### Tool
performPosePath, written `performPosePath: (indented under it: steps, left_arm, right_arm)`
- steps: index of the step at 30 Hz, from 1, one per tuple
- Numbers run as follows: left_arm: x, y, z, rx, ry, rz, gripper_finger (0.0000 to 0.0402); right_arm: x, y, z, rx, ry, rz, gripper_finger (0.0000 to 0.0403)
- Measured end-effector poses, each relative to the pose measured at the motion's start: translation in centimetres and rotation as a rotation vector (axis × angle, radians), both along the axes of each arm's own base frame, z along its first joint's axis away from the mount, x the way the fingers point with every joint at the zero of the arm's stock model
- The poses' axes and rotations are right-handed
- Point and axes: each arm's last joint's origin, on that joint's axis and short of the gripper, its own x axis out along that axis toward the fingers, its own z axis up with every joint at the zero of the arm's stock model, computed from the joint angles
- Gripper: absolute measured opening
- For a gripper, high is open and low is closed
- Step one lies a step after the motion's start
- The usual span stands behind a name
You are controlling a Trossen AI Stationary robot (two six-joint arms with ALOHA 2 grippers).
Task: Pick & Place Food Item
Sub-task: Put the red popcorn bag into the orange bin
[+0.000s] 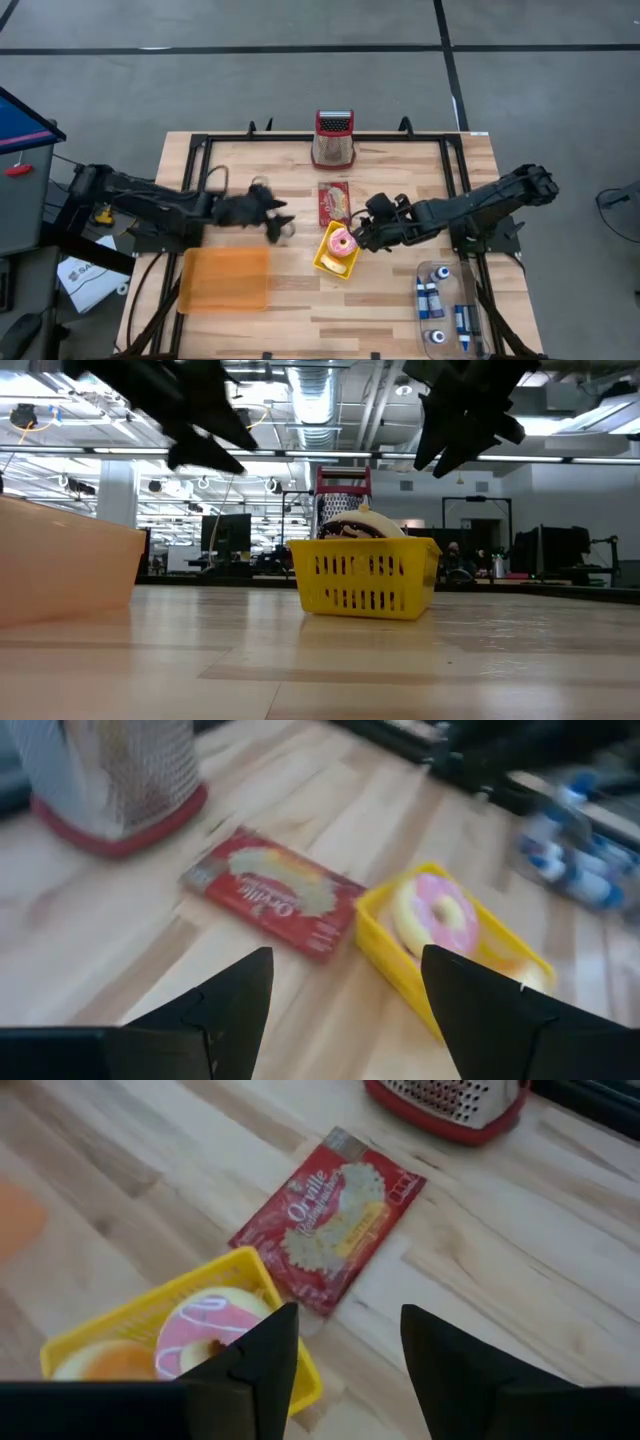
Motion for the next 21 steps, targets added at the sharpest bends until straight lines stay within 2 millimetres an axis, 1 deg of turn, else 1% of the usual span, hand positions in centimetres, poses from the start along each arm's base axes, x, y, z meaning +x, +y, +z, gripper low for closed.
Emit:
performPosePath:
  steps: [3, 5, 8, 11, 13, 15, 18, 21]
  left_arm:
    - [2.2, 3.4, -0.9, -0.126, -0.016, 0.020, 0.0250]
    - [3.2, 5.9, -1.5, -0.215, -0.012, 0.026, 0.0250]
    - [4.2, 9.4, -2.1, -0.331, -0.047, 0.065, 0.0250]
    - [4.9, 12.0, -2.5, -0.405, -0.063, 0.097, 0.0250]
    - [5.3, 13.2, -3.3, -0.447, -0.037, 0.115, 0.0250]
    - [6.0, 13.8, -3.9, -0.485, -0.021, 0.109, 0.0250]
    - [7.1, 14.1, -4.6, -0.541, -0.005, 0.090, 0.0250]
    - [7.5, 14.3, -5.6, -0.574, 0.039, 0.113, 0.0250]
  right_arm:
    - [0.1, -0.9, -0.1, 0.024, 0.048, 0.013, 0.0176]
    - [0.2, -1.8, -0.2, 0.050, 0.079, 0.030, 0.0179]
    - [0.4, -3.0, -0.2, 0.045, 0.113, 0.053, 0.0181]
    - [0.5, -3.7, -0.2, 0.025, 0.140, 0.073, 0.0180]
    - [0.6, -4.1, -0.2, 0.011, 0.155, 0.086, 0.0180]
    - [0.5, -4.3, -0.3, -0.001, 0.175, 0.098, 0.0182]
    - [0.0, -4.5, -0.4, -0.017, 0.243, 0.103, 0.0183]
    - [-0.5, -5.3, -0.7, -0.045, 0.298, 0.070, 0.0181]
